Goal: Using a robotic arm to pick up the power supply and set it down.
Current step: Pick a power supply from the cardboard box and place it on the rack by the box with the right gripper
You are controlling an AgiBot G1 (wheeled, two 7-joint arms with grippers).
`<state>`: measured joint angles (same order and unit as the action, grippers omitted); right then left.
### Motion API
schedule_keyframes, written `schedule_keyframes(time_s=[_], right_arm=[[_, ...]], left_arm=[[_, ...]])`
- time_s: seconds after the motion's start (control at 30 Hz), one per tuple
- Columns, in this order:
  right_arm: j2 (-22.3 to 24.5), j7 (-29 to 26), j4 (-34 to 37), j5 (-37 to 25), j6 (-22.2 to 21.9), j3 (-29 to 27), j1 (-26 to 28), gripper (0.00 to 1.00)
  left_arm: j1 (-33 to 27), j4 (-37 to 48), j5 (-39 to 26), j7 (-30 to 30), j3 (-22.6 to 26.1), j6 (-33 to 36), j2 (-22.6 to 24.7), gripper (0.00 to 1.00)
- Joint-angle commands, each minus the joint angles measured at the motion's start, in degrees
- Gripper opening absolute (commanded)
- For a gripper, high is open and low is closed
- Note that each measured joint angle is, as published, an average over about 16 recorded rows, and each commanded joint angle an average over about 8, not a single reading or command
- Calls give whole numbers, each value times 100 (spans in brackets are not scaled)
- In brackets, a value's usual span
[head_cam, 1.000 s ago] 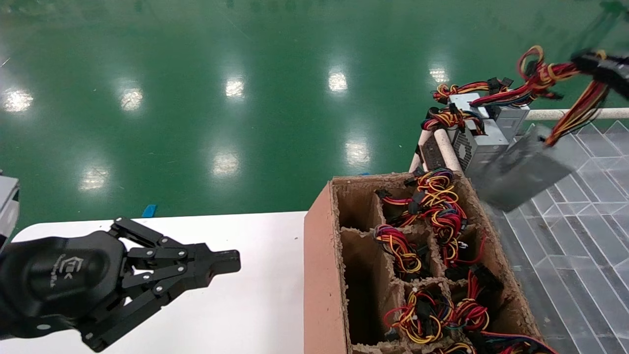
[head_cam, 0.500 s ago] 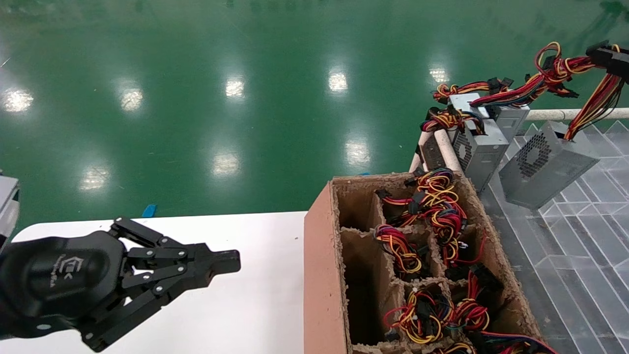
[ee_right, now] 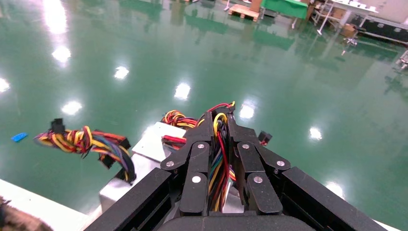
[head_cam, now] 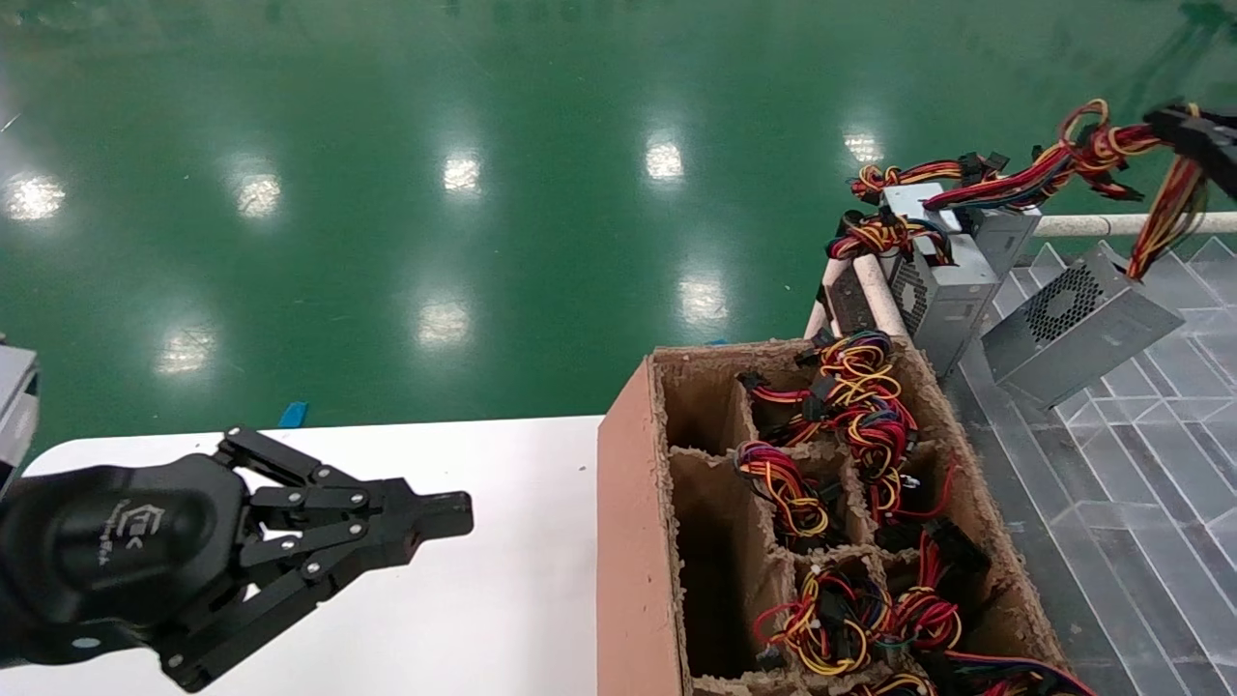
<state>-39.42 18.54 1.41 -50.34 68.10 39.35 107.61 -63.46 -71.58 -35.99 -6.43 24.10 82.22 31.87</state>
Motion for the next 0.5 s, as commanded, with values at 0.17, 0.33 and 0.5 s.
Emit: schedule_keyframes(time_s=[0.17, 0.33, 0.5], right_arm=[[-290, -8, -53, 38, -323, -27, -68, 0], [-543, -2, -101, 27, -525, -19, -102, 0], [-731, -5, -106, 18, -660, -14, -170, 0]], left_arm=[[0, 0, 0, 0, 0, 0, 0, 0], [0, 0, 0, 0, 0, 0, 0, 0], [0, 0, 0, 0, 0, 0, 0, 0]])
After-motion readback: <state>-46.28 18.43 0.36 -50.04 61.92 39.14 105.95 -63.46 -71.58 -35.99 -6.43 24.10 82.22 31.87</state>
